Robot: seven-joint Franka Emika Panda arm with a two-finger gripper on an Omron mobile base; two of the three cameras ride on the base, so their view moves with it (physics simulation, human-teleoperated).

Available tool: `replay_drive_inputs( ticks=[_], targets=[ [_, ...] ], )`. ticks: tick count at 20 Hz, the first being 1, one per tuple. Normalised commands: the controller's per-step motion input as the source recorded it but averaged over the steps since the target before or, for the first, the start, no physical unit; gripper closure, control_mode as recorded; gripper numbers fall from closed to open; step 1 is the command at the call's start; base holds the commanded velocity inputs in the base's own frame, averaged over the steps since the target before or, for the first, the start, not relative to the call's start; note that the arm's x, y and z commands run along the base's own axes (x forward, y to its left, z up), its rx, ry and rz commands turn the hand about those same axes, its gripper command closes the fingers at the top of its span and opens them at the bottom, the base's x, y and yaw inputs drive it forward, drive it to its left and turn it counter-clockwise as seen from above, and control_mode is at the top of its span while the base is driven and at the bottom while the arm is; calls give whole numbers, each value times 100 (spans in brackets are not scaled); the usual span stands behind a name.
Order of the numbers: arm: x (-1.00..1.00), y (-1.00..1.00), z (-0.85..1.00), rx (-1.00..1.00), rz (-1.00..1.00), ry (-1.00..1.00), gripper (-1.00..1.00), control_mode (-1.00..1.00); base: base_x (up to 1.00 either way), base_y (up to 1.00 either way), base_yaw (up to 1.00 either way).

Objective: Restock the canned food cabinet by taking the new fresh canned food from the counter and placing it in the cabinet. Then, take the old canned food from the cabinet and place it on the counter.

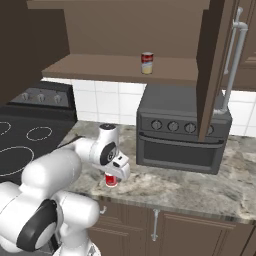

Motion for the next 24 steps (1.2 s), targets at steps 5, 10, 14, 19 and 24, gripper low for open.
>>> replay_drive_inputs(
  ticks=[5,10,14,19,24],
  targets=[
    [19,0,-15,-4,2,-7,-100,-100,0,0,0],
    [3,0,-22,-5,4,-8,100,-100,0,0,0],
    [0,0,0,0,0,0,100,-100,0,0,0],
    [-16,6,2,0,1,-6,100,-100,0,0,0],
    [-47,30,75,-10,4,-37,100,-100,0,0,0]
  ],
)
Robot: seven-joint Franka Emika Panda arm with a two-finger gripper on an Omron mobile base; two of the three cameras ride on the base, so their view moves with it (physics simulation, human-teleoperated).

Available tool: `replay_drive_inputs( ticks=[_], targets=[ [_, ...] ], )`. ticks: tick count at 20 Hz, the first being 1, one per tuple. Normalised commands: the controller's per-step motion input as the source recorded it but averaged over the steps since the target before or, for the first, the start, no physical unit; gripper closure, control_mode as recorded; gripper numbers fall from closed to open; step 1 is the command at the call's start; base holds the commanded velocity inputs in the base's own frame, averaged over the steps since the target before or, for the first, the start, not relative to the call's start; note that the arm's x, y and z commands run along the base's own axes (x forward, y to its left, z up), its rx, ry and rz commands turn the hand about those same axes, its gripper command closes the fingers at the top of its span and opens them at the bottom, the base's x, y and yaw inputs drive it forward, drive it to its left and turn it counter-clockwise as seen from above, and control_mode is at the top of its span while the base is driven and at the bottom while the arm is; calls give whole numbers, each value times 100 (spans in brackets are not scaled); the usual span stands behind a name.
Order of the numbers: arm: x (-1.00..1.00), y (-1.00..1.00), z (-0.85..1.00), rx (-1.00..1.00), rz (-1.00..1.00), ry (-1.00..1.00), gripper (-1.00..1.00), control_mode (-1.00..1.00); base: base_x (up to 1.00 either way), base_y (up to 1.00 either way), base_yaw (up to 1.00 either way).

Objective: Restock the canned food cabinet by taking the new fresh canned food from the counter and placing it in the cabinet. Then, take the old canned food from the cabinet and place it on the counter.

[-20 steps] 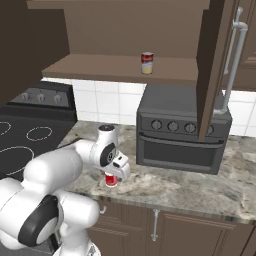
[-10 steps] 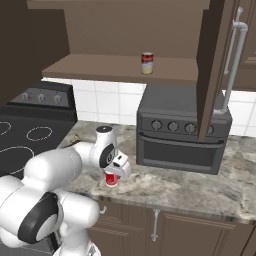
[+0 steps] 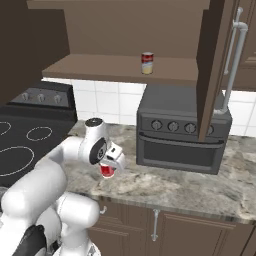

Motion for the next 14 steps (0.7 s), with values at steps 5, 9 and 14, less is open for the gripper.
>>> replay_drive_inputs(
  ticks=[5,9,14],
  targets=[
    [-48,29,100,-23,10,-56,100,-100,0,0,0],
    [-47,8,100,-20,10,-60,100,-100,0,0,0],
    [-30,0,100,-11,17,-54,100,-100,0,0,0]
  ],
)
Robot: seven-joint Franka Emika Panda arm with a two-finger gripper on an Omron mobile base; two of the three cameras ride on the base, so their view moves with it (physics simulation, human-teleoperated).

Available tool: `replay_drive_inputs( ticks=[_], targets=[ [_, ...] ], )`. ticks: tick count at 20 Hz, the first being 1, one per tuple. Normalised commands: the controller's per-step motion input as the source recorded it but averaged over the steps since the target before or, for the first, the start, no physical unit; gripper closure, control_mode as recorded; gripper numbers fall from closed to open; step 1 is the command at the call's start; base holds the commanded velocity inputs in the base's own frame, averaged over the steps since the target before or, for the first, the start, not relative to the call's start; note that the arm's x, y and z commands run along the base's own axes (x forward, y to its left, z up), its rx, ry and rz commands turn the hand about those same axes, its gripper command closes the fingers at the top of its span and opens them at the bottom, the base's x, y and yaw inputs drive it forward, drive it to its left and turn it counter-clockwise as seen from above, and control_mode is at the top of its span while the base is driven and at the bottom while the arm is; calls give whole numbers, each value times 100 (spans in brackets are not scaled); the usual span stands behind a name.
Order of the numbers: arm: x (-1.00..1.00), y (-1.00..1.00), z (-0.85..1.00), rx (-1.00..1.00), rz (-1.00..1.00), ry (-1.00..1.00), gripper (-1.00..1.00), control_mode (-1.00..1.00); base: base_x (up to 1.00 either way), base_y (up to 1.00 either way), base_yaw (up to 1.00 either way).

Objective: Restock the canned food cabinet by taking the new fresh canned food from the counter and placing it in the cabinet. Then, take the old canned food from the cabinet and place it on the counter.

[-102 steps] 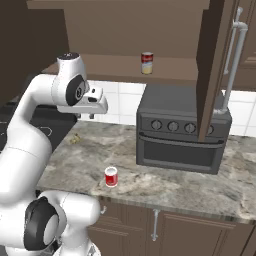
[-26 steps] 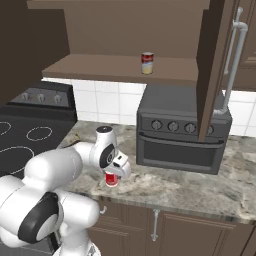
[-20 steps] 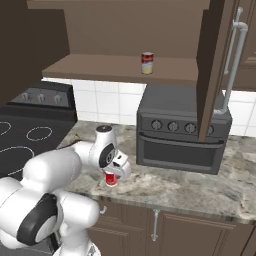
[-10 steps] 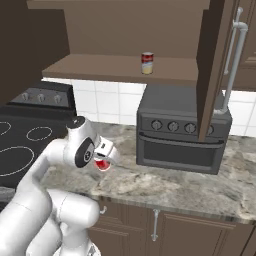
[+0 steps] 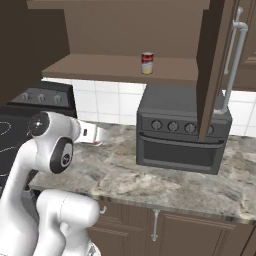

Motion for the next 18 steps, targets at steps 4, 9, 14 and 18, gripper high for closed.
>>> replay_drive_inputs(
  ticks=[4,9,14,18],
  targets=[
    [-11,0,100,-3,26,-47,100,-100,0,0,0],
    [-2,1,100,0,21,-40,100,-100,0,0,0],
    [2,20,100,0,5,-16,100,-100,0,0,0],
    [46,33,98,0,0,25,100,-100,0,0,0]
  ],
)
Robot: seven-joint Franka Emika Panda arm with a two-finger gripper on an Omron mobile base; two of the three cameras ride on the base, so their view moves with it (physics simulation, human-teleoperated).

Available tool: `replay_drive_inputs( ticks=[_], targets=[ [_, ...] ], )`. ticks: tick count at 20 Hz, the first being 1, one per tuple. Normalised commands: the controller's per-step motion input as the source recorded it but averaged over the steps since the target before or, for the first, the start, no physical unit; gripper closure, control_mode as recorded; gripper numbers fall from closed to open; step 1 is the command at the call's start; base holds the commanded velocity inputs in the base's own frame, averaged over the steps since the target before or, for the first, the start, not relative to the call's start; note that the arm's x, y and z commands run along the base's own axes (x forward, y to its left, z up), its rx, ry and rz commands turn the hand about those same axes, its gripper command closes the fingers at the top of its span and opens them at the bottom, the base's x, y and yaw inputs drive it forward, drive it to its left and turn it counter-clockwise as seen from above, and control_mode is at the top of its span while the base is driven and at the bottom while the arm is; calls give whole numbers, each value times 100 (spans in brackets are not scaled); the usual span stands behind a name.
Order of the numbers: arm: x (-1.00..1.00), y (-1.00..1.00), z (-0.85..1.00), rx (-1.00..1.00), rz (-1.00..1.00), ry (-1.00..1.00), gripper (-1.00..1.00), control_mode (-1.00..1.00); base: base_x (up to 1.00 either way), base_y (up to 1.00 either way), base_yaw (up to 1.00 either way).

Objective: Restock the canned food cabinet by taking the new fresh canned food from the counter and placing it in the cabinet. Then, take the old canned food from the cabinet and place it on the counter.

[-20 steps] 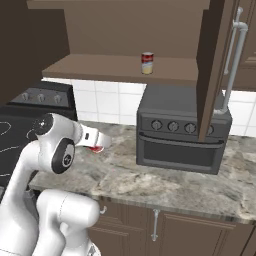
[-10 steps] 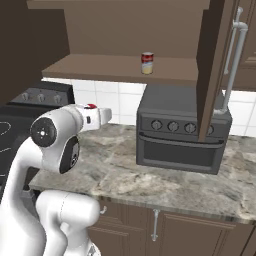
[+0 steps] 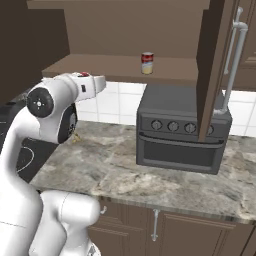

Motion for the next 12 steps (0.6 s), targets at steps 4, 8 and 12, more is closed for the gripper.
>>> replay_drive_inputs(
  ticks=[4,8,12],
  targets=[
    [53,10,13,1,0,49,100,-100,0,0,0],
    [35,-1,-3,0,0,9,100,-100,0,0,0],
    [52,-6,-4,0,0,7,100,-100,0,0,0]
  ],
)
